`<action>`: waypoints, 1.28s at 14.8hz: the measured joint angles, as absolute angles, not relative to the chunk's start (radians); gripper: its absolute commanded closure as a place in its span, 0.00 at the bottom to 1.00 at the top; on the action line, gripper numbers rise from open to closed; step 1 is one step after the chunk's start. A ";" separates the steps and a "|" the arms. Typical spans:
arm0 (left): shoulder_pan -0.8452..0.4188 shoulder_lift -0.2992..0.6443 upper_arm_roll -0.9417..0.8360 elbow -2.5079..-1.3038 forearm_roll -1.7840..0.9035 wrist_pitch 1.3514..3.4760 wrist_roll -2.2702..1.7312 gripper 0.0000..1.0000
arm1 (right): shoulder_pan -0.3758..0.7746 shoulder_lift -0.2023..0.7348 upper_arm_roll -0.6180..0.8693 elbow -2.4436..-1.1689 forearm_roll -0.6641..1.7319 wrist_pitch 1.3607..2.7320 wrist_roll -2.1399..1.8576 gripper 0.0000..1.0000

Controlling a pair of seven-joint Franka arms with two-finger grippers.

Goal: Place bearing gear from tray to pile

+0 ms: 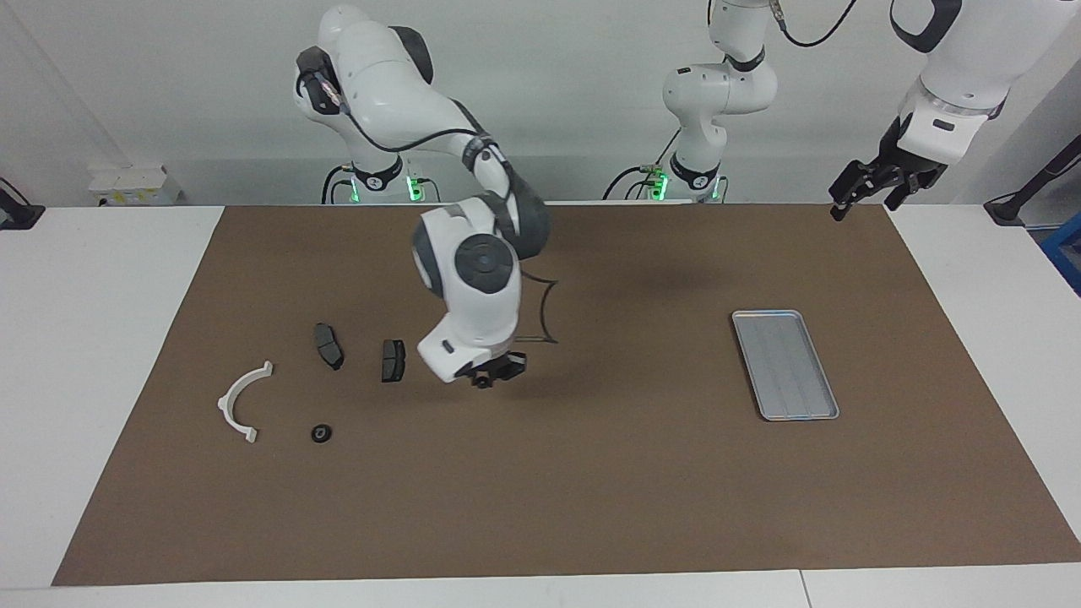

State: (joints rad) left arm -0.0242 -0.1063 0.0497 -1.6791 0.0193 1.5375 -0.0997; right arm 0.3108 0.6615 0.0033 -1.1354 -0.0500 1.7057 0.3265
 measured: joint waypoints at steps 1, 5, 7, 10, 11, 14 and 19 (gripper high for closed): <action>-0.027 -0.108 0.051 -1.679 0.019 1.537 -0.100 0.00 | 0.273 0.654 0.005 -1.137 -0.056 1.705 0.255 1.00; -0.046 -0.109 0.062 -1.679 0.019 1.530 -0.101 0.00 | 0.204 0.649 0.006 -1.268 -0.074 1.879 0.096 1.00; -0.046 -0.110 0.066 -1.679 0.019 1.525 -0.101 0.00 | 0.161 0.639 0.005 -1.389 -0.076 2.037 0.028 1.00; -0.046 -0.111 0.068 -1.679 0.018 1.514 -0.099 0.00 | 0.115 0.632 0.006 -1.513 -0.077 2.188 -0.024 1.00; -0.046 -0.112 0.068 -1.679 0.014 1.512 -0.097 0.00 | 0.114 0.629 0.006 -1.529 -0.077 2.202 -0.025 1.00; -0.047 -0.113 0.067 -1.679 0.000 1.511 -0.077 0.00 | 0.117 0.612 0.016 -1.548 -0.077 2.204 -0.025 0.43; -0.048 -0.113 0.067 -1.679 -0.002 1.516 -0.055 0.00 | 0.122 0.595 0.018 -1.558 -0.077 2.202 -0.024 0.00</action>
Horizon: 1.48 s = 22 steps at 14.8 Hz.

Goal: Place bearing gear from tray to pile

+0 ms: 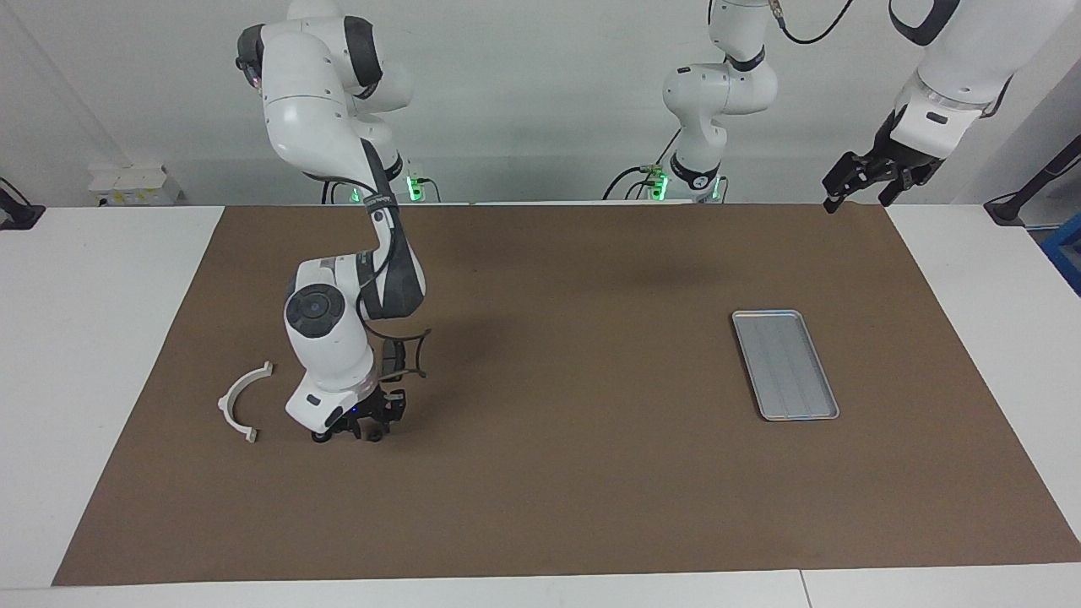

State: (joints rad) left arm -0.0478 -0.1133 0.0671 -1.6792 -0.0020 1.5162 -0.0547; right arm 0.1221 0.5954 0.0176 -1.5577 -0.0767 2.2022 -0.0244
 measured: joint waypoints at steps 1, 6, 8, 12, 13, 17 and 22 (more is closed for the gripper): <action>-0.048 -0.113 0.067 -1.679 -0.002 1.517 -0.055 0.00 | 0.123 0.592 0.018 -1.558 -0.077 2.202 -0.024 0.00; -0.049 -0.113 0.065 -1.679 -0.002 1.517 -0.052 0.00 | 0.116 0.556 0.014 -1.560 -0.077 2.194 -0.024 0.00; -0.050 -0.113 0.065 -1.679 -0.002 1.517 -0.052 0.00 | 0.102 0.539 0.013 -1.560 -0.077 2.179 -0.024 0.00; -0.051 -0.113 0.065 -1.679 -0.002 1.517 -0.052 0.00 | 0.070 0.510 0.012 -1.562 -0.077 2.166 -0.024 0.00; -0.051 -0.113 0.065 -1.679 -0.002 1.517 -0.052 0.00 | 0.067 0.495 0.012 -1.561 -0.077 2.148 -0.024 0.00; -0.053 -0.113 0.065 -1.679 -0.002 1.517 -0.052 0.00 | 0.068 0.342 0.014 -1.557 -0.071 1.930 -0.023 0.00; -0.053 -0.113 0.065 -1.679 -0.002 1.517 -0.052 0.00 | 0.067 0.061 0.014 -1.582 -0.064 1.624 -0.018 0.00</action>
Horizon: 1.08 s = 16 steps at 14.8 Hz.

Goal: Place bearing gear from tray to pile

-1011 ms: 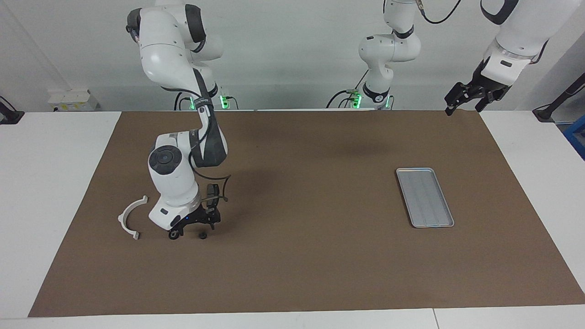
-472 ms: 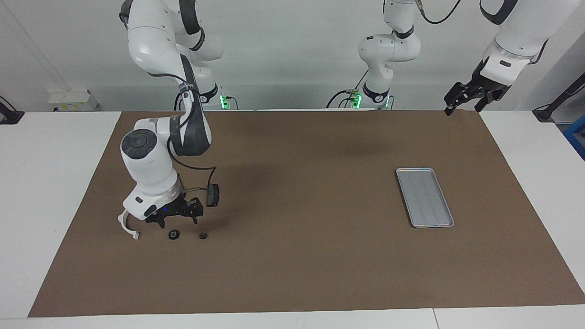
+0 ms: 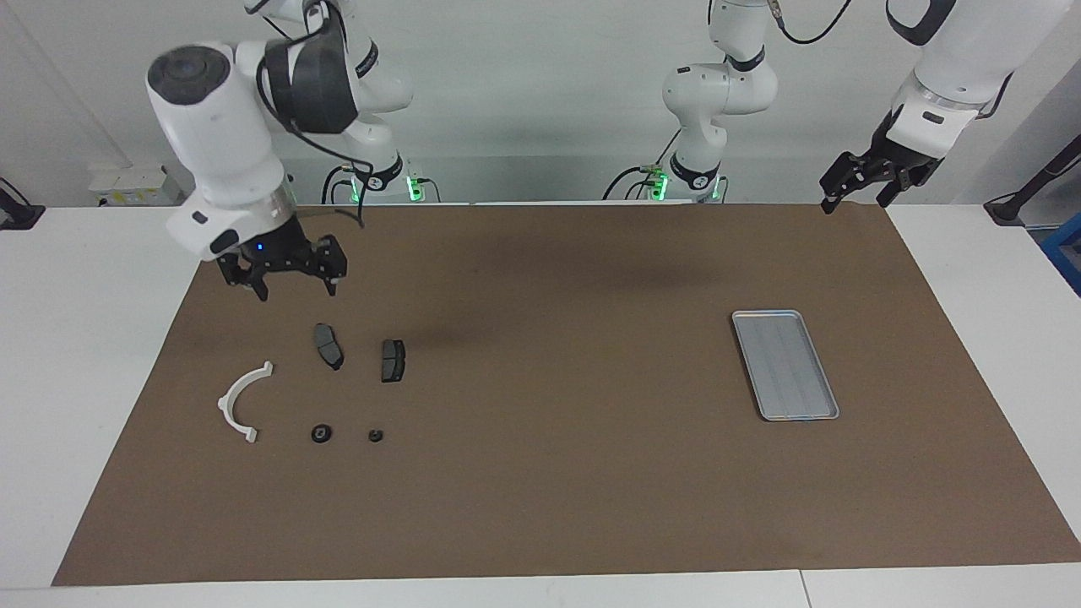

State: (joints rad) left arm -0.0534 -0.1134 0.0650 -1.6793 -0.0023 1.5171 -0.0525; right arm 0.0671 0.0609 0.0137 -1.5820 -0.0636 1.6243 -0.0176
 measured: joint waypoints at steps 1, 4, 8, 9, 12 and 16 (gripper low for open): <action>-0.054 -0.113 0.065 -1.679 -0.002 1.517 -0.052 0.00 | 0.067 0.010 0.014 -1.589 -0.060 1.572 -0.011 0.00; -0.055 -0.113 0.065 -1.679 -0.002 1.517 -0.052 0.00 | 0.067 -0.102 0.015 -1.606 -0.055 1.451 0.006 0.00; -0.057 -0.113 0.066 -1.679 -0.002 1.517 -0.052 0.00 | 0.067 -0.131 0.016 -1.624 -0.019 1.394 0.021 0.00; -0.057 -0.113 0.066 -1.679 -0.002 1.517 -0.052 0.00 | 0.067 -0.128 0.016 -1.627 -0.018 1.397 0.032 0.00; -0.057 -0.113 0.066 -1.679 -0.002 1.517 -0.052 0.00 | 0.067 -0.117 0.016 -1.630 -0.018 1.440 0.045 0.00; -0.057 -0.113 0.066 -1.679 -0.002 1.517 -0.052 0.00 | 0.067 -0.114 0.016 -1.630 -0.018 1.492 0.049 0.00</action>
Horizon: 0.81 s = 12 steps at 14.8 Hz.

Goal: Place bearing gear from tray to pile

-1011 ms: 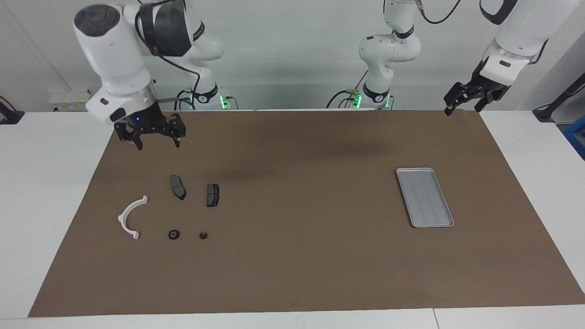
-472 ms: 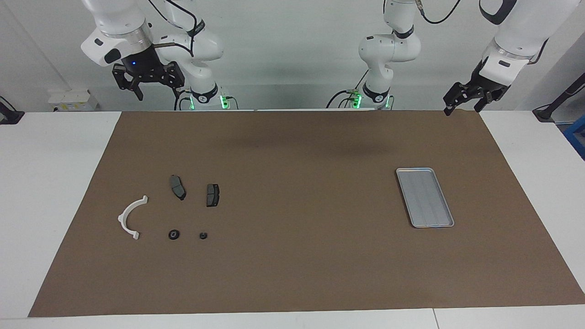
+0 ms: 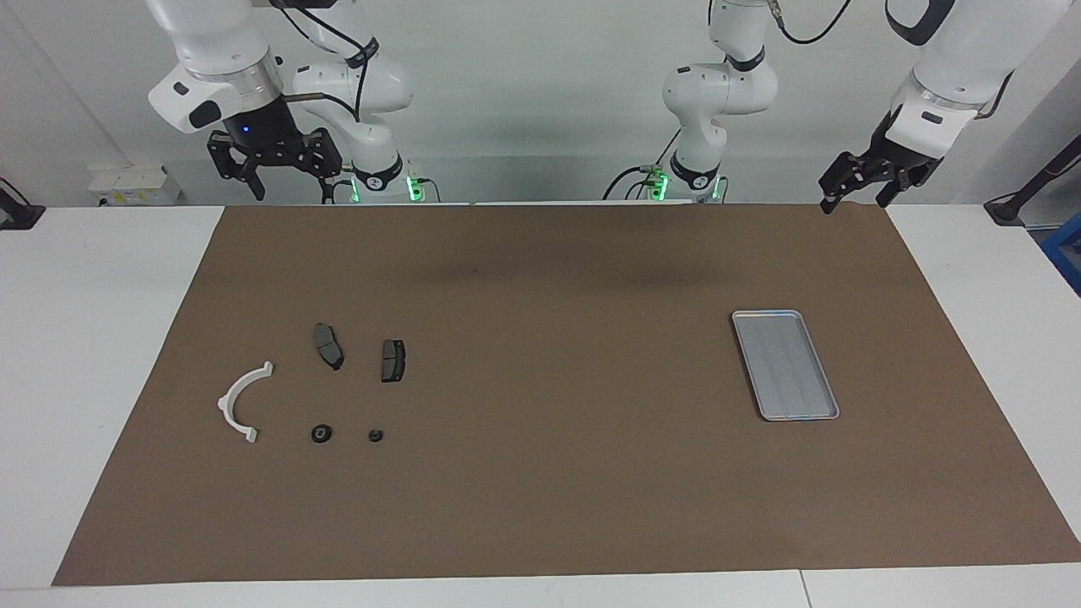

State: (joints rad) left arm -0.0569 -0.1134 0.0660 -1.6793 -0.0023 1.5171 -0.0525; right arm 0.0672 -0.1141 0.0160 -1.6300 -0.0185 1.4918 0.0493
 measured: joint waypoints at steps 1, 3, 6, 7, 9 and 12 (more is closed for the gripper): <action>-0.057 -0.113 0.066 -1.679 -0.002 1.517 -0.052 0.00 | 0.067 -0.114 0.016 -1.630 -0.019 1.502 0.049 0.00; -0.057 -0.113 0.066 -1.679 -0.002 1.517 -0.052 0.00 | 0.067 -0.114 0.016 -1.630 -0.019 1.514 0.049 0.00; -0.057 -0.113 0.066 -1.679 -0.002 1.517 -0.052 0.00 | 0.067 -0.114 0.016 -1.630 -0.019 1.515 0.049 0.00; -0.057 -0.113 0.066 -1.679 -0.002 1.517 -0.052 0.00 | 0.067 -0.114 0.016 -1.630 -0.019 1.515 0.049 0.00; -0.057 -0.113 0.066 -1.679 -0.002 1.517 -0.052 0.00 | 0.067 -0.114 0.016 -1.630 -0.019 1.515 0.049 0.00; -0.057 -0.113 0.066 -1.679 -0.002 1.517 -0.052 0.00 | 0.068 -0.114 0.016 -1.630 -0.019 1.515 0.049 0.00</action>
